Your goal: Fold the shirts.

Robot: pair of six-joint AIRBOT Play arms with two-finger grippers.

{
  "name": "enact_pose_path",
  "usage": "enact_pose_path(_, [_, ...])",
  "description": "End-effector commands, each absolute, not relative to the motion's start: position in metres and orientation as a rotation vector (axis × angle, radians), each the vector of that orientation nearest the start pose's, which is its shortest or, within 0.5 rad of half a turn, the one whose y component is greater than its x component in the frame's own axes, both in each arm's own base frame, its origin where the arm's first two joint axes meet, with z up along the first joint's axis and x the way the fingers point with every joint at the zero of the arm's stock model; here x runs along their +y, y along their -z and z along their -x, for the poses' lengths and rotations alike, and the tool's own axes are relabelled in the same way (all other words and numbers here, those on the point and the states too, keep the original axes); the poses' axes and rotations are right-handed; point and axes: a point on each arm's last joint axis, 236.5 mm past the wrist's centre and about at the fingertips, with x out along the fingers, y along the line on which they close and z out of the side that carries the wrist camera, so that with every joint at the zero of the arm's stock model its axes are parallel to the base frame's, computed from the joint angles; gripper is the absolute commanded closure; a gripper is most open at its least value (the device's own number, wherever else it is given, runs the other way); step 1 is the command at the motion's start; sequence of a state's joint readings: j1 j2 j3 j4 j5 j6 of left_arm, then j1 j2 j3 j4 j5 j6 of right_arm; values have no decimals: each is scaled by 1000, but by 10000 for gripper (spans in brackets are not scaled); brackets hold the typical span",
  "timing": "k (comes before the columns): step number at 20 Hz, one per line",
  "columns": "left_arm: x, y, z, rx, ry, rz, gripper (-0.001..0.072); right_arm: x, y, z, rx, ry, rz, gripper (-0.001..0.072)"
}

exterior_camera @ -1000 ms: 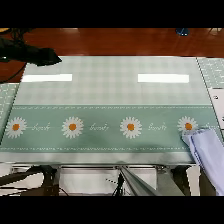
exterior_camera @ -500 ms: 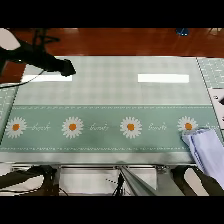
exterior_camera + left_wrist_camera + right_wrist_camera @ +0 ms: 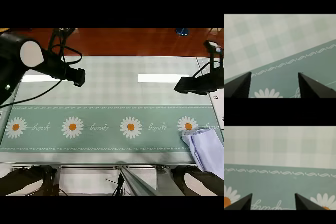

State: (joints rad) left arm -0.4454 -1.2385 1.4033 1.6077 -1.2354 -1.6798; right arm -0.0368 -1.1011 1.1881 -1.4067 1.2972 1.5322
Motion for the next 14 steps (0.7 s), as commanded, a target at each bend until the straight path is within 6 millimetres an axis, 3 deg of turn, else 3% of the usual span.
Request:
enact_pose_path(1, [-170, -97, -366, 1058, 284, -133, 41, 23, -67, -340, 1269, -120, -44, 103])
enact_pose_path(14, [-171, -92, -367, 1069, 283, -135, 42, 25, -68, -340, 1267, -126, -52, 104])
